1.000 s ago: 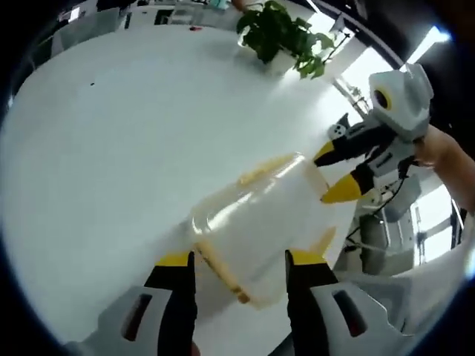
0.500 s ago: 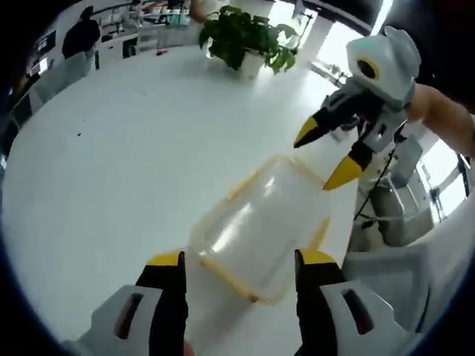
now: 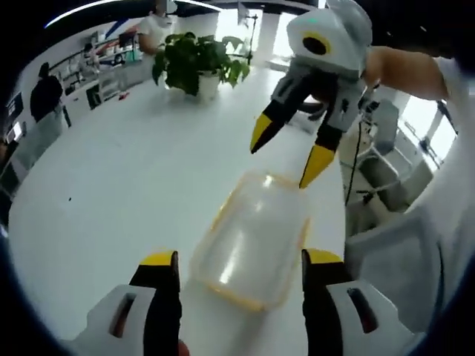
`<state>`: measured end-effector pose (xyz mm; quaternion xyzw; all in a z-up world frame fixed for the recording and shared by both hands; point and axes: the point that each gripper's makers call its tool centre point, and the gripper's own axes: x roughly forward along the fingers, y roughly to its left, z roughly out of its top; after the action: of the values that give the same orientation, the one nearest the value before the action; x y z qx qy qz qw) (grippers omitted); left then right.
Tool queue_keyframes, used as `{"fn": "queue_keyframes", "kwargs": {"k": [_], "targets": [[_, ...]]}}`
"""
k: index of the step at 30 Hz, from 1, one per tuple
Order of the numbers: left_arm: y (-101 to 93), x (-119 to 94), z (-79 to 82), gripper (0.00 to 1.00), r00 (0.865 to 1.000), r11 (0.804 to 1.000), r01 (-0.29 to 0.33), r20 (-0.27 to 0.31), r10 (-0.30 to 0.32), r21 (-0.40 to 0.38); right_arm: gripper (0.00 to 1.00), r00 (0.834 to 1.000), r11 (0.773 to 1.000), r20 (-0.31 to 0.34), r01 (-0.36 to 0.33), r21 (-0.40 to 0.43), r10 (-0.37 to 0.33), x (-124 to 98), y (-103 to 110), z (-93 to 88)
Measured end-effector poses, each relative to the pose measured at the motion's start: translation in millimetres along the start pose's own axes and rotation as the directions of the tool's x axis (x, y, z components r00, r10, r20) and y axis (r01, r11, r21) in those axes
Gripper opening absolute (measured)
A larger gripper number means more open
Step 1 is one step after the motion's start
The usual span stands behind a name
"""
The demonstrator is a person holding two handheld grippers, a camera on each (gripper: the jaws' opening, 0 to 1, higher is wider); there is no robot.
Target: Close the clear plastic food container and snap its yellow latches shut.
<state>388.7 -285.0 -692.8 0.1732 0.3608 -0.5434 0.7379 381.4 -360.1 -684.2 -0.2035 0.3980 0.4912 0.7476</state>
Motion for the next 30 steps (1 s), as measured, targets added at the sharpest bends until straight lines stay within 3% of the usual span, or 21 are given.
{"fn": "queue_keyframes", "kwargs": {"k": [5,11,13,15,18,24,30], "targets": [[-3.4,-2.9,12.3,0.62,0.998,0.998,0.018,0.052,-0.021,0.059,0.39,0.999,0.995,0.02,-0.024,-0.098,0.026,-0.7,7.8,7.4],[-5.4,-3.9,22.6,0.55,0.995,0.992,0.027,0.087,-0.039,0.125,0.35,0.998,0.992,0.042,-0.039,-0.124,0.045,0.2,12.1,14.1],[-11.1,-3.3,25.3,0.53,0.992,0.991,0.059,0.101,-0.072,0.122,0.35,0.998,0.99,0.039,-0.041,-0.133,0.047,2.3,13.0,14.3],[-15.0,-2.5,25.5,0.52,0.99,0.989,0.081,0.101,-0.094,0.125,0.35,0.998,0.989,0.034,-0.044,-0.145,0.049,4.7,13.8,13.9],[-17.4,0.2,24.4,0.45,0.99,0.977,0.08,0.095,-0.1,0.2,0.34,0.998,0.983,0.029,-0.046,-0.175,0.052,7.8,15.8,14.5],[-18.4,5.4,24.3,0.39,0.989,0.974,0.086,0.101,-0.109,0.211,0.32,0.996,0.967,0.057,-0.046,-0.252,0.062,10.5,20.4,19.7],[-27.8,10.8,25.0,0.31,0.984,0.964,0.12,0.102,-0.148,0.238,0.31,0.996,0.966,0.048,-0.055,-0.252,0.07,13.4,20.0,18.0]]}}
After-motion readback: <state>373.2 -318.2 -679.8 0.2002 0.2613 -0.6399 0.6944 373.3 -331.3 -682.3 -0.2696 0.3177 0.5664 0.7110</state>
